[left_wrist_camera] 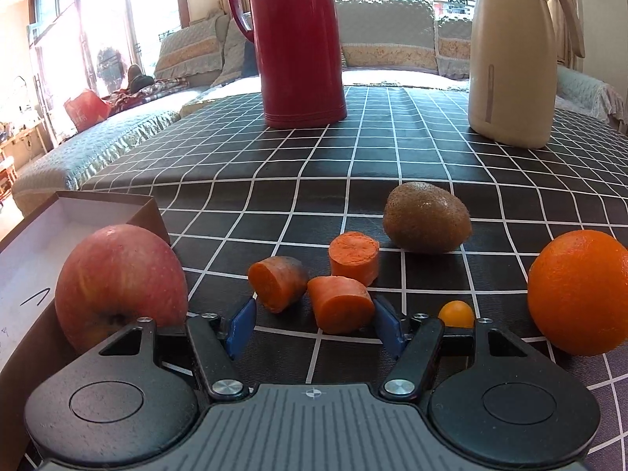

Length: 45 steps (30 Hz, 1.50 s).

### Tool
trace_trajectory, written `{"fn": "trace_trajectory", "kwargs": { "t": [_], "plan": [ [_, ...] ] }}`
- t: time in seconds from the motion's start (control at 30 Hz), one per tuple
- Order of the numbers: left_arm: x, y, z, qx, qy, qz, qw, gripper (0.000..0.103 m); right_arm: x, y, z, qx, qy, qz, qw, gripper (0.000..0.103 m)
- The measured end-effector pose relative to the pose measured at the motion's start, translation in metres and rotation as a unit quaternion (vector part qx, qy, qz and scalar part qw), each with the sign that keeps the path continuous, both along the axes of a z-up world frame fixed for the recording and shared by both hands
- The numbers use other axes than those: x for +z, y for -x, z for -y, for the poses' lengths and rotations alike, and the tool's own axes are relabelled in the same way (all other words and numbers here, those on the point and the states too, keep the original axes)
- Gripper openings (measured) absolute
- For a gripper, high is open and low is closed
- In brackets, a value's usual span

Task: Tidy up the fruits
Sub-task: 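Close the left tool's fingers on an orange carrot chunk, then lift the carrot chunk with the left tool over the white box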

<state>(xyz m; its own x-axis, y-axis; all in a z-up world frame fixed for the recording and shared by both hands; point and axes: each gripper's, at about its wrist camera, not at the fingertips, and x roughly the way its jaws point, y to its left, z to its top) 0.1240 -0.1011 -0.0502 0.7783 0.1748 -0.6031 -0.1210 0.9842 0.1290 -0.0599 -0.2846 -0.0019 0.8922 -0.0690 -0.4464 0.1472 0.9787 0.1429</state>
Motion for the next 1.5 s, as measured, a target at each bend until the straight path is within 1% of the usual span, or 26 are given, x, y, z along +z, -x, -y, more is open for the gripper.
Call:
{"fn": "trace_trajectory", "kwargs": {
  "t": [0.03, 0.1, 0.2, 0.33, 0.4, 0.73, 0.8, 0.87, 0.97, 1.03, 1.1, 1.13, 1.17, 1.2, 1.3, 1.37, 1.4, 1.5],
  "plan": [
    [0.000, 0.002, 0.001, -0.003, -0.003, 0.003, 1.0000, 0.062, -0.001, -0.001, 0.000, -0.001, 0.001, -0.002, 1.000, 0.103],
    [-0.001, 0.004, 0.004, -0.009, -0.004, 0.007, 0.9999, 0.052, -0.001, -0.002, -0.001, -0.001, 0.001, -0.004, 1.000, 0.103],
    [0.001, 0.002, 0.006, -0.014, 0.000, 0.004, 0.9999, 0.044, -0.001, -0.002, -0.002, 0.002, 0.005, -0.004, 1.000, 0.103],
    [0.001, 0.000, 0.007, -0.018, 0.002, 0.004, 0.9998, 0.037, 0.000, -0.003, -0.002, 0.003, 0.003, -0.004, 1.000, 0.103],
    [0.001, -0.001, 0.008, -0.017, 0.000, 0.002, 0.9999, 0.032, 0.001, -0.003, -0.001, 0.003, 0.002, -0.003, 1.000, 0.103],
    [0.003, 0.002, 0.003, -0.006, 0.005, 0.002, 1.0000, 0.031, 0.002, 0.001, 0.001, 0.003, -0.002, 0.003, 1.000, 0.103],
    [0.009, 0.008, -0.001, -0.013, 0.010, 0.005, 0.9998, 0.031, 0.002, 0.000, 0.001, 0.003, -0.002, 0.002, 1.000, 0.103],
    [0.021, 0.016, -0.008, -0.019, 0.014, 0.016, 0.9996, 0.031, 0.002, 0.000, 0.001, 0.003, -0.003, 0.003, 1.000, 0.103],
    [0.051, 0.027, -0.031, -0.020, 0.026, 0.038, 0.9987, 0.031, 0.002, 0.000, 0.000, 0.005, -0.004, 0.003, 1.000, 0.103],
    [0.075, 0.032, -0.060, -0.015, 0.038, 0.052, 0.9978, 0.031, 0.003, 0.001, 0.000, 0.006, -0.007, 0.005, 1.000, 0.103],
    [0.090, 0.030, -0.092, -0.009, 0.037, 0.052, 0.9979, 0.031, 0.004, 0.003, 0.000, 0.007, -0.010, 0.007, 1.000, 0.103],
    [0.094, 0.030, -0.108, -0.011, 0.044, 0.048, 0.9978, 0.031, 0.004, 0.004, 0.000, 0.007, -0.011, 0.008, 1.000, 0.103],
    [0.095, 0.029, -0.123, -0.009, 0.037, 0.047, 0.9982, 0.031, 0.004, 0.004, 0.000, 0.009, -0.013, 0.008, 1.000, 0.103],
    [0.093, 0.028, -0.135, -0.006, 0.019, 0.044, 0.9988, 0.031, 0.004, 0.004, -0.001, 0.010, -0.013, 0.008, 1.000, 0.103],
    [0.076, 0.021, -0.180, 0.006, -0.009, 0.020, 0.9997, 0.031, 0.004, 0.004, -0.004, 0.013, -0.013, 0.008, 1.000, 0.103],
    [0.062, 0.017, -0.205, 0.014, -0.014, -0.003, 0.9998, 0.031, 0.003, 0.003, -0.008, 0.016, -0.011, 0.006, 1.000, 0.103],
    [0.056, 0.015, -0.214, 0.021, -0.021, -0.011, 0.9995, 0.031, 0.002, 0.002, -0.010, 0.018, -0.009, 0.005, 1.000, 0.103],
    [0.040, 0.010, -0.239, 0.040, -0.027, -0.036, 0.9982, 0.031, 0.001, -0.001, -0.016, 0.024, -0.005, 0.001, 1.000, 0.103]
  ]
}}
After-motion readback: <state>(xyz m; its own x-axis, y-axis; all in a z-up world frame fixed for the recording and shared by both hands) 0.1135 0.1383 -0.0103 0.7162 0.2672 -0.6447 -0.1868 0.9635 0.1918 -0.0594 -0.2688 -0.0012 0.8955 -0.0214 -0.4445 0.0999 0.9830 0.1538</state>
